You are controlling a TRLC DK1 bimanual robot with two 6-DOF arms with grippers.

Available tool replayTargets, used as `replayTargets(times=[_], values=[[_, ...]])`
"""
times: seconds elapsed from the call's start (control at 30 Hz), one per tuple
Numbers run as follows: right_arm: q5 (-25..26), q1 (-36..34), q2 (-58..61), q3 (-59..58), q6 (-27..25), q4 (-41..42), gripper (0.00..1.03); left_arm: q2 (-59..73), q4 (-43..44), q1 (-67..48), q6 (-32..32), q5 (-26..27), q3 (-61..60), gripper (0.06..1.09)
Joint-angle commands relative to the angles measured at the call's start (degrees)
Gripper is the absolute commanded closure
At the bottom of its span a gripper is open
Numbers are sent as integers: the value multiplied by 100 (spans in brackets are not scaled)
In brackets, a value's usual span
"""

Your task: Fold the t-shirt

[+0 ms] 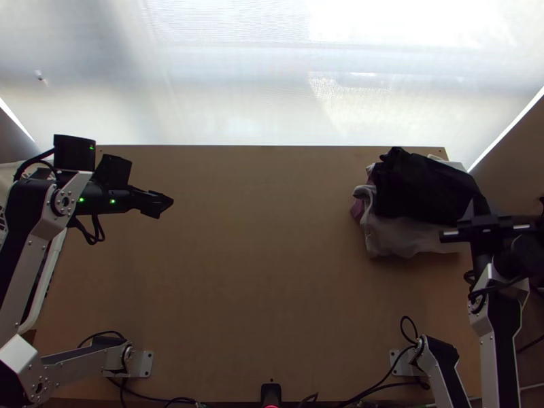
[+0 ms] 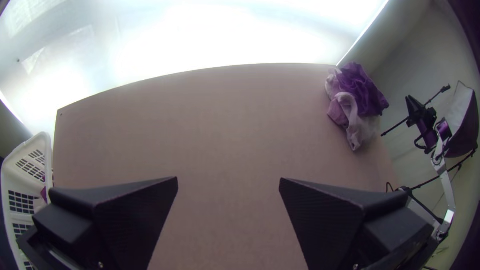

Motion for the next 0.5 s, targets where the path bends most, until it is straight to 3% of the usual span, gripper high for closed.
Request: replayTargets(times=[0.0,0.17,0.3,0.47], values=[[356,452,1101,298,356,1378,100,-212,-65,118,-2,-30,-43,10],[383,795,2648,860,822,1641,100,-396,-118,258,24,-48,-289,10],[708,1164,3817,1264,963,1923,100,-510,-153,320,130,-206,-448,10],[787,1568,4054,1168,989,1949,100,-625,-258,434,139,-285,-465,10]])
